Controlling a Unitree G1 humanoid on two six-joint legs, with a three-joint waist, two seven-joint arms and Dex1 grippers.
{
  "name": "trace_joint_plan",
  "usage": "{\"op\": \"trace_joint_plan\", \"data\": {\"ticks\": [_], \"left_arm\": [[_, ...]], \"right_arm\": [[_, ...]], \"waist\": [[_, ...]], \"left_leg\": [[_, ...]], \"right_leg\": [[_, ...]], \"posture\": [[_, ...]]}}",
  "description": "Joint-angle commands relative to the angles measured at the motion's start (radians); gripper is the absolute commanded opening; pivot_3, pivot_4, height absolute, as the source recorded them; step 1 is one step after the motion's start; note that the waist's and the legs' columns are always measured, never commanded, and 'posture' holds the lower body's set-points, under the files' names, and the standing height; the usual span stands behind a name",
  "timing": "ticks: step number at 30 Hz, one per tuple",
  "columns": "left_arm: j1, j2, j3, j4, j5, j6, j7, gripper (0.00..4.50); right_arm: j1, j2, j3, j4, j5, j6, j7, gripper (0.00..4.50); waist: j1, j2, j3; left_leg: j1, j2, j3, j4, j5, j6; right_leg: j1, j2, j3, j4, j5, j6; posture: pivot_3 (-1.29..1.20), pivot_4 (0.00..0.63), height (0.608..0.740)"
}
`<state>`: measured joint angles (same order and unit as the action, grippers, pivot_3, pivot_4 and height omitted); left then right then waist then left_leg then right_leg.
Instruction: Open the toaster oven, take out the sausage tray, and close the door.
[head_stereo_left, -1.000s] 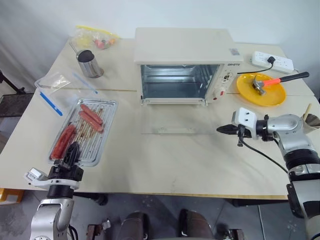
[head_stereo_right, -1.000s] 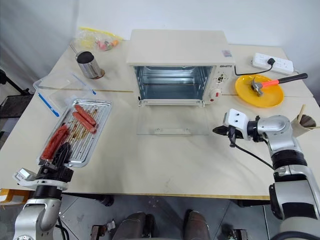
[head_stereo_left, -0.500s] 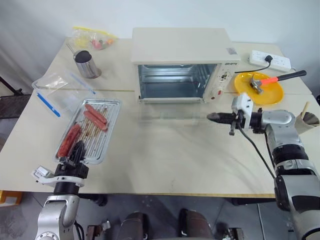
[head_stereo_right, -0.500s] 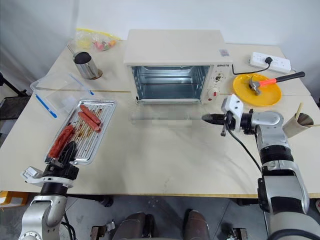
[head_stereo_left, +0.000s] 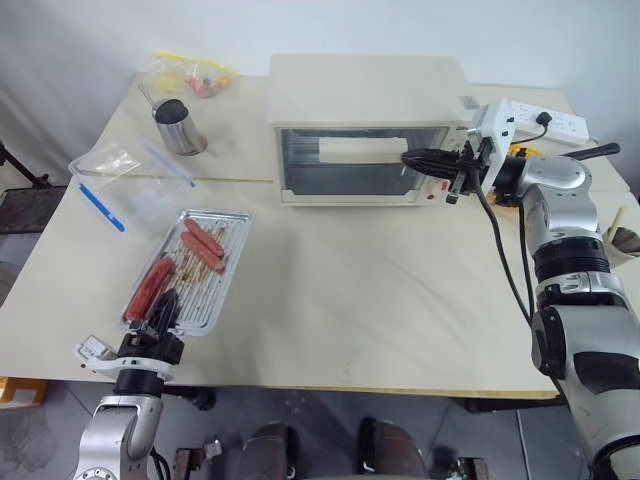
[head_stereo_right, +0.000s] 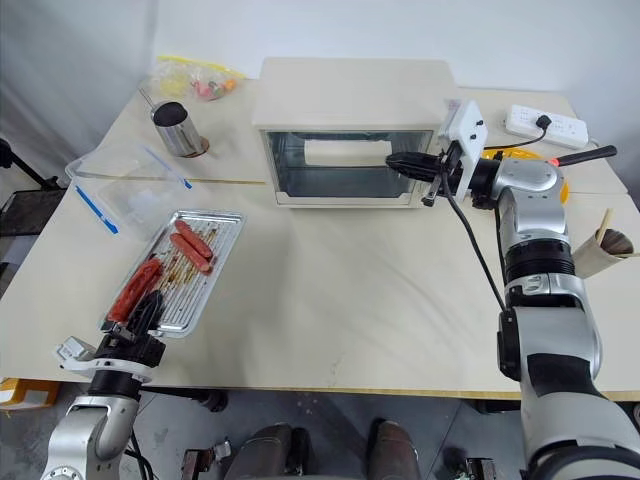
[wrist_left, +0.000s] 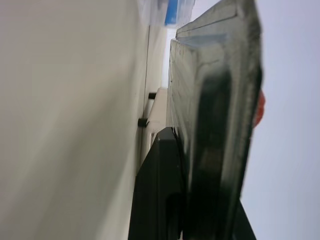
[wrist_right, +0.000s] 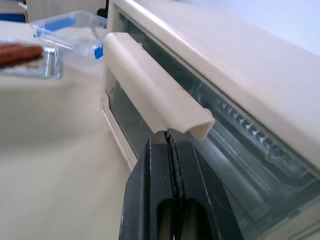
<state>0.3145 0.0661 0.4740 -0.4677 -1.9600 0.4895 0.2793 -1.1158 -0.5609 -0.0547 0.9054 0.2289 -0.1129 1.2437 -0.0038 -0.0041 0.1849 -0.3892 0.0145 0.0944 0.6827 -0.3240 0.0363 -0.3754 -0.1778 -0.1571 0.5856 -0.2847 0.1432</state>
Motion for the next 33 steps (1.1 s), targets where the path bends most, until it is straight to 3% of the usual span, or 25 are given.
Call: {"op": "trace_joint_plan", "data": {"ticks": [1, 8, 9, 13, 17, 21, 23, 33], "left_arm": [[0.028, 0.023, 0.004, -0.026, -0.012, 0.05, -0.026, 0.0], [0.057, 0.083, -0.012, -0.029, -0.012, 0.174, -0.067, 0.0], [0.052, 0.098, -0.021, -0.026, -0.012, 0.197, -0.072, 0.0], [0.008, 0.172, -0.053, 0.015, -0.012, 0.291, -0.097, 0.0], [-0.053, 0.254, -0.079, 0.071, -0.012, 0.377, -0.122, 0.0], [-0.218, 0.324, -0.085, 0.203, -0.012, 0.466, -0.14, 0.0], [-0.354, 0.38, -0.131, 0.302, -0.012, 0.559, -0.16, 0.0], [-0.766, 0.503, -0.332, 0.71, 0.004, 0.808, -0.224, 0.0]], "right_arm": [[-0.018, -0.025, -0.038, -0.051, 0.04, 0.056, 0.025, 0.01], [0.069, -0.079, -0.007, -0.165, 0.045, 0.215, 0.135, 0.01], [0.094, -0.098, -0.001, -0.199, 0.059, 0.254, 0.186, 0.17], [0.176, -0.143, -0.026, -0.299, 0.132, 0.269, 0.339, 1.23], [0.222, -0.183, -0.026, -0.316, 0.259, 0.246, 0.371, 2.63], [0.278, -0.263, 0.027, -0.3, 0.415, 0.227, 0.371, 3.97], [0.332, -0.347, 0.112, -0.274, 0.416, 0.143, 0.371, 4.45], [0.436, -0.443, 0.173, -0.199, 0.584, 0.026, 0.371, 4.45]], "waist": [[0.0, 0.0, 0.0], [0.002, 0.001, 0.001], [0.003, 0.001, 0.001], [0.006, 0.004, 0.002], [0.002, 0.007, 0.004], [0.005, 0.008, 0.005], [0.012, 0.008, 0.005], [0.009, 0.009, 0.006]], "left_leg": [[0.0, 0.0, 0.0, 0.0, 0.0, 0.0], [0.0, 0.0, 0.0, 0.0, -0.002, 0.0], [0.0, 0.0, 0.0, 0.0, -0.002, 0.0], [-0.001, 0.0, 0.0, 0.0, -0.002, 0.0], [0.0, 0.0, 0.0, 0.0, -0.002, 0.001], [0.001, 0.0, 0.0, 0.0, -0.002, 0.0], [0.0, 0.0, 0.0, 0.0, -0.001, 0.0], [0.001, -0.002, 0.001, -0.001, -0.001, -0.001]], "right_leg": [[0.0, 0.0, 0.0, 0.0, 0.0, 0.0], [-0.001, 0.0, 0.0, 0.0, 0.0, 0.0], [-0.001, 0.0, 0.0, -0.001, 0.0, 0.0], [-0.001, 0.0, 0.0, -0.001, 0.0, 0.0], [-0.001, 0.0, 0.0, 0.0, 0.0, 0.0], [-0.001, 0.001, 0.001, 0.002, 0.0, 0.0], [-0.001, 0.001, 0.0, 0.002, 0.0, 0.0], [-0.001, 0.003, -0.001, 0.003, 0.001, 0.002]], "posture": [[0.0, 0.15, 0.74], [0.0, 0.15, 0.74], [0.0, 0.15, 0.74], [0.0, 0.15, 0.74], [0.0, 0.15, 0.74], [0.0, 0.15, 0.74], [0.0, 0.15, 0.74], [0.0, 0.15, 0.74]]}}
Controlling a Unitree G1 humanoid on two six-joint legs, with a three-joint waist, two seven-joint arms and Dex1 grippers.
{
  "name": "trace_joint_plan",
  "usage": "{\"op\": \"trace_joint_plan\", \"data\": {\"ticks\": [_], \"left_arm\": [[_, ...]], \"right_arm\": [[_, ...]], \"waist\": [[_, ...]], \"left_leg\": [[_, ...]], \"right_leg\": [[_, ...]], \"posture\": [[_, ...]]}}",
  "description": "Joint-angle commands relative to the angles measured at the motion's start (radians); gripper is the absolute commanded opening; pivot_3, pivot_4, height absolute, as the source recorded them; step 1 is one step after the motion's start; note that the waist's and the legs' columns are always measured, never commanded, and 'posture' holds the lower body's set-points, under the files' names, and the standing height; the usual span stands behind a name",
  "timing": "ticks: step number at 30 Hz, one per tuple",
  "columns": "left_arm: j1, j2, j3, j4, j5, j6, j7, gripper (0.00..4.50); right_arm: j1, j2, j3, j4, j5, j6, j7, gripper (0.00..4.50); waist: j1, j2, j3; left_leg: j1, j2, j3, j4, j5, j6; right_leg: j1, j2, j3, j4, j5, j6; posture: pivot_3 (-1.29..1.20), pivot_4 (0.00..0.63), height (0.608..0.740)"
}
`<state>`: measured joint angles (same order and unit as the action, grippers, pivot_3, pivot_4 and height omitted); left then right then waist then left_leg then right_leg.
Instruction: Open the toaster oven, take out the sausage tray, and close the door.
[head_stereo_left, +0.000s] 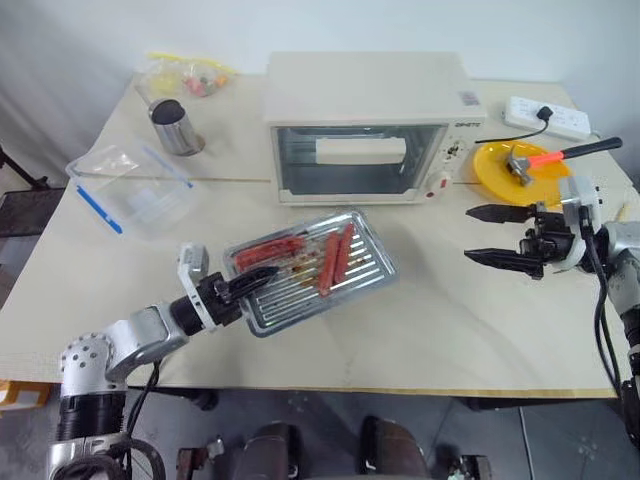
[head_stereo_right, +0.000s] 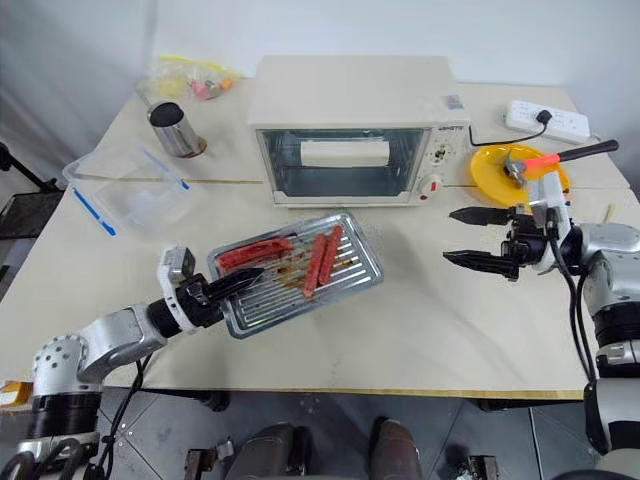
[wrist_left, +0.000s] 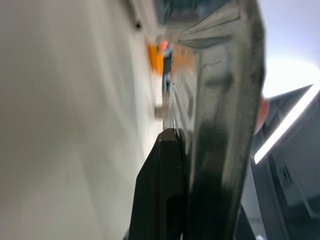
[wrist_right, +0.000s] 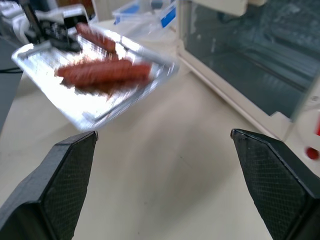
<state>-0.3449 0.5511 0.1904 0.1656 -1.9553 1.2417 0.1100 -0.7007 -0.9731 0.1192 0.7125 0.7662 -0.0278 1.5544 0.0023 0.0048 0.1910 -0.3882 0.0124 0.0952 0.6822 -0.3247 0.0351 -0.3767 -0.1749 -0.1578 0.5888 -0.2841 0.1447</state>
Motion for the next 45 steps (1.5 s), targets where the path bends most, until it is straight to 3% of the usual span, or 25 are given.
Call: {"op": "trace_joint_plan", "data": {"ticks": [1, 6, 17, 20, 27, 32, 33, 38, 42, 45], "left_arm": [[-0.141, 0.017, -0.067, 0.115, 0.027, 0.076, -0.072, 0.0], [-0.328, -0.042, -0.131, 0.34, 0.259, 0.116, -0.196, 0.0], [-0.577, -0.138, -0.22, 0.567, 0.79, 0.101, -0.596, 0.0], [-0.609, -0.143, -0.252, 0.601, 0.908, 0.094, -0.687, 0.6], [-0.644, -0.098, -0.283, 0.595, 1.09, 0.116, -0.858, 2.74], [-0.652, 0.044, -0.337, 0.548, 1.205, 0.085, -1.01, 4.25], [-0.655, 0.085, -0.349, 0.546, 1.238, 0.047, -1.048, 4.48], [-0.632, 0.199, -0.406, 0.478, 1.379, -0.179, -1.227, 4.48], [-0.535, 0.195, -0.253, 0.397, 1.425, -0.637, -1.296, 4.48], [-0.437, 0.227, -0.256, 0.363, 1.533, -0.922, -1.357, 4.48]], "right_arm": [[0.025, -0.032, -0.006, -0.003, 0.053, -0.074, 0.06, 4.45], [0.029, -0.021, -0.065, -0.018, 0.067, -0.073, 0.06, 4.45], [0.037, -0.007, -0.132, -0.043, 0.029, -0.063, 0.06, 4.45], [0.027, 0.003, -0.139, -0.039, 0.013, -0.067, 0.06, 4.5], [0.008, 0.014, -0.151, -0.039, -0.004, -0.055, 0.06, 4.5], [-0.01, 0.011, -0.135, -0.021, -0.019, -0.06, 0.06, 4.5], [-0.015, 0.012, -0.13, -0.016, -0.023, -0.061, 0.06, 4.5], [-0.036, 0.015, -0.105, 0.004, -0.036, -0.063, 0.06, 4.5], [-0.053, 0.013, -0.073, 0.017, -0.043, -0.081, 0.06, 4.5], [-0.055, 0.007, -0.04, 0.023, -0.051, -0.112, 0.06, 4.5]], "waist": [[0.01, 0.0, 0.0], [0.022, 0.001, 0.0], [0.02, 0.0, 0.001], [0.019, 0.0, 0.001], [0.017, 0.0, 0.001], [0.003, 0.0, 0.001], [-0.003, 0.0, 0.001], [-0.007, 0.0, 0.002], [-0.003, 0.0, 0.002], [-0.004, 0.0, 0.002]], "left_leg": [[0.0, 0.0, -0.001, 0.0, 0.001, -0.001], [0.0, -0.001, 0.001, 0.001, 0.003, -0.002], [-0.002, 0.0, 0.008, -0.001, 0.002, -0.004], [-0.001, 0.001, 0.009, -0.001, 0.002, -0.004], [-0.001, 0.001, 0.009, 0.0, 0.002, -0.004], [-0.001, 0.002, 0.009, 0.0, 0.002, -0.004], [-0.001, 0.002, 0.008, 0.0, 0.002, -0.004], [0.0, 0.002, 0.006, 0.0, 0.002, -0.004], [-0.002, 0.002, 0.005, 0.0, 0.002, -0.004], [-0.004, 0.002, 0.003, 0.0, 0.002, -0.004]], "right_leg": [[0.0, 0.0, 0.0, 0.001, 0.0, 0.0], [0.0, 0.001, 0.002, 0.001, 0.0, -0.001], [-0.001, 0.004, -0.001, -0.002, 0.0, -0.001], [-0.001, 0.004, 0.0, -0.002, 0.0, -0.001], [-0.001, 0.004, 0.001, -0.001, 0.0, -0.001], [-0.002, 0.004, 0.001, 0.0, 0.0, -0.001], [-0.002, 0.004, 0.001, 0.001, 0.0, -0.001], [-0.003, 0.004, 0.003, 0.001, 0.0, -0.001], [-0.007, 0.004, 0.005, 0.002, 0.0, -0.001], [-0.007, 0.003, 0.003, 0.002, 0.0, -0.001]], "posture": [[0.0, 0.15, 0.74], [0.0, 0.15, 0.74], [0.0, 0.15, 0.74], [0.0, 0.15, 0.74], [0.0, 0.15, 0.74], [0.0, 0.15, 0.74], [0.0, 0.15, 0.74], [0.0, 0.15, 0.74], [0.0, 0.15, 0.74], [0.0, 0.15, 0.74]]}}
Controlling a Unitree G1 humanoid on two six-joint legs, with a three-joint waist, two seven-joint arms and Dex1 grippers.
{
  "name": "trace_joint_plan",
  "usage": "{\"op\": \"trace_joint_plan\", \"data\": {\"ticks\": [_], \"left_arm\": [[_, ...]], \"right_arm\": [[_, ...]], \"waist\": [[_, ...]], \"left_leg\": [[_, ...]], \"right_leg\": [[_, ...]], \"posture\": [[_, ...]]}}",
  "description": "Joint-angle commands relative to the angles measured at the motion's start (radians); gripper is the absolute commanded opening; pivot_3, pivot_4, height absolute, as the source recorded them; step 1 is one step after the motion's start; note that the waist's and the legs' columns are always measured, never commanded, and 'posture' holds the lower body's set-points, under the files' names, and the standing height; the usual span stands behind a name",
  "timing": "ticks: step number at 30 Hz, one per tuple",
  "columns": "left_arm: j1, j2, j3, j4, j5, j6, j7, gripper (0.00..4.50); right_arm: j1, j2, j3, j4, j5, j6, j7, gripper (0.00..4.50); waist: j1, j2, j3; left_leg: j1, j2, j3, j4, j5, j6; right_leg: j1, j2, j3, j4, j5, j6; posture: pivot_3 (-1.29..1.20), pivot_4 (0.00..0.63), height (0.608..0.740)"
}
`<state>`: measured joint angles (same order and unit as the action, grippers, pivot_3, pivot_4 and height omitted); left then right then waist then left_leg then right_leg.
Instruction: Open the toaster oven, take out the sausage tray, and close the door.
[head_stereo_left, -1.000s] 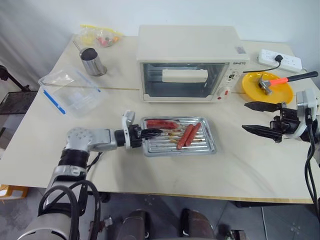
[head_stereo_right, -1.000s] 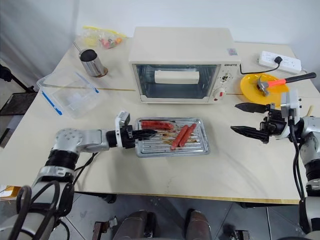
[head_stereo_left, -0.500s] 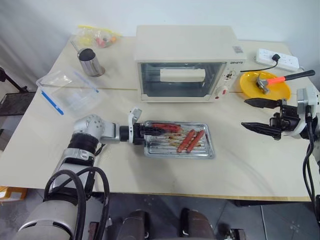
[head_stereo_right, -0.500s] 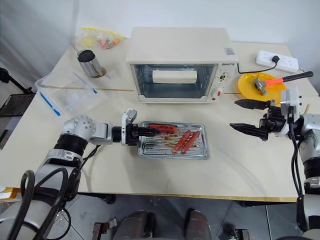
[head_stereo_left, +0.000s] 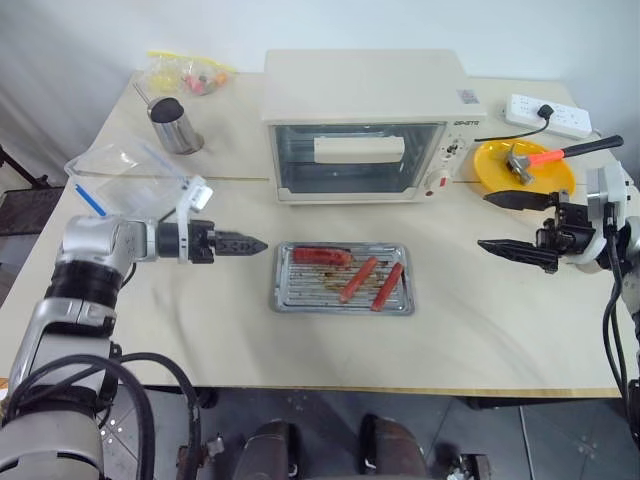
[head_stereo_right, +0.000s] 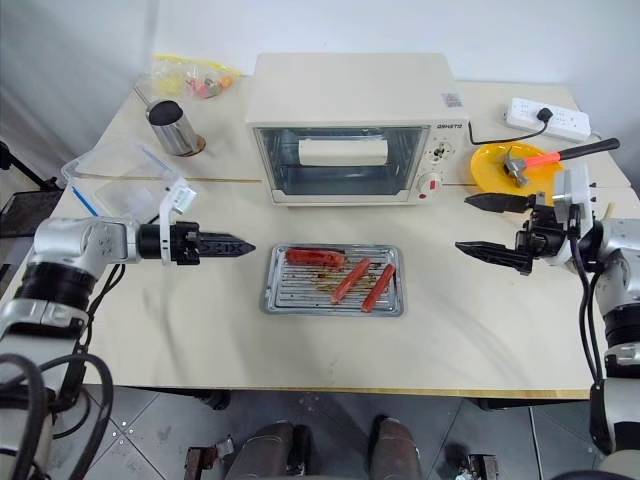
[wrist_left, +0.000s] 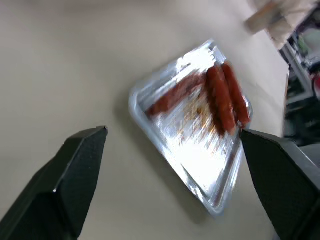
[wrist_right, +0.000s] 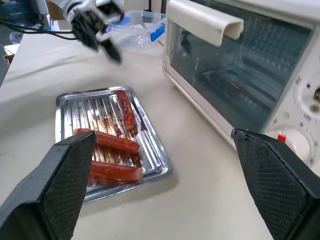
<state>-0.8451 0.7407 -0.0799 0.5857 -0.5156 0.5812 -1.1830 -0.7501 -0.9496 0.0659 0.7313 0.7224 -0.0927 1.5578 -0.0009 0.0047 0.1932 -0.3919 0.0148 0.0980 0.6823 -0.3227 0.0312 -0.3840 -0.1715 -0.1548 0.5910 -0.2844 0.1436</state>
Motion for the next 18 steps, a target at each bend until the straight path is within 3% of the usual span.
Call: {"op": "trace_joint_plan", "data": {"ticks": [1, 5, 9, 12, 15, 18], "left_arm": [[0.104, 0.048, 0.015, -0.07, 0.125, -0.361, -0.086, 4.48], [0.249, 0.06, 0.087, -0.111, 0.113, -0.577, -0.184, 4.48], [0.336, 0.068, 0.182, -0.134, -0.008, -0.569, -0.34, 4.48], [0.374, 0.096, 0.191, -0.121, 0.014, -0.554, -0.364, 4.48], [0.417, 0.106, 0.214, -0.129, 0.054, -0.568, -0.277, 4.48], [0.424, 0.09, 0.256, -0.117, 0.038, -0.596, -0.262, 4.48]], "right_arm": [[-0.001, -0.021, 0.03, 0.003, -0.011, -0.065, 0.057, 4.5], [0.027, -0.034, 0.081, 0.006, -0.021, -0.139, 0.057, 4.5], [0.039, -0.033, 0.097, 0.019, -0.03, -0.189, 0.057, 4.5], [0.056, -0.047, 0.117, 0.015, -0.037, -0.215, 0.057, 4.5], [0.084, -0.056, 0.117, 0.02, -0.05, -0.244, 0.057, 4.5], [0.127, -0.036, 0.063, 0.017, -0.068, -0.249, 0.057, 4.5]], "waist": [[-0.002, 0.0, 0.0], [-0.005, 0.0, 0.0], [-0.004, 0.0, 0.0], [-0.001, 0.0, 0.0], [-0.002, 0.0, 0.0], [-0.002, 0.0, 0.0]], "left_leg": [[0.0, -0.001, 0.0, 0.0, 0.0, 0.0], [-0.001, 0.0, 0.005, -0.001, 0.0, 0.0], [-0.007, 0.001, 0.011, 0.002, 0.001, 0.001], [-0.007, 0.001, 0.012, 0.004, 0.001, 0.002], [-0.007, 0.001, 0.012, 0.003, 0.001, 0.002], [-0.007, 0.001, 0.012, 0.003, 0.001, 0.002]], "right_leg": [[0.0, 0.0, 0.0, 0.0, 0.0, 0.0], [-0.003, 0.0, 0.0, 0.002, 0.0, 0.0], [-0.01, 0.0, 0.001, 0.005, 0.0, -0.001], [-0.009, 0.0, 0.001, 0.006, 0.001, -0.001], [-0.01, -0.002, 0.001, 0.007, 0.001, -0.001], [-0.01, -0.002, 0.001, 0.007, 0.001, -0.001]], "posture": [[0.0, 0.15, 0.74], [0.0, 0.15, 0.74], [0.0, 0.15, 0.74], [0.0, 0.15, 0.74], [0.0, 0.15, 0.74], [0.0, 0.15, 0.74]]}}
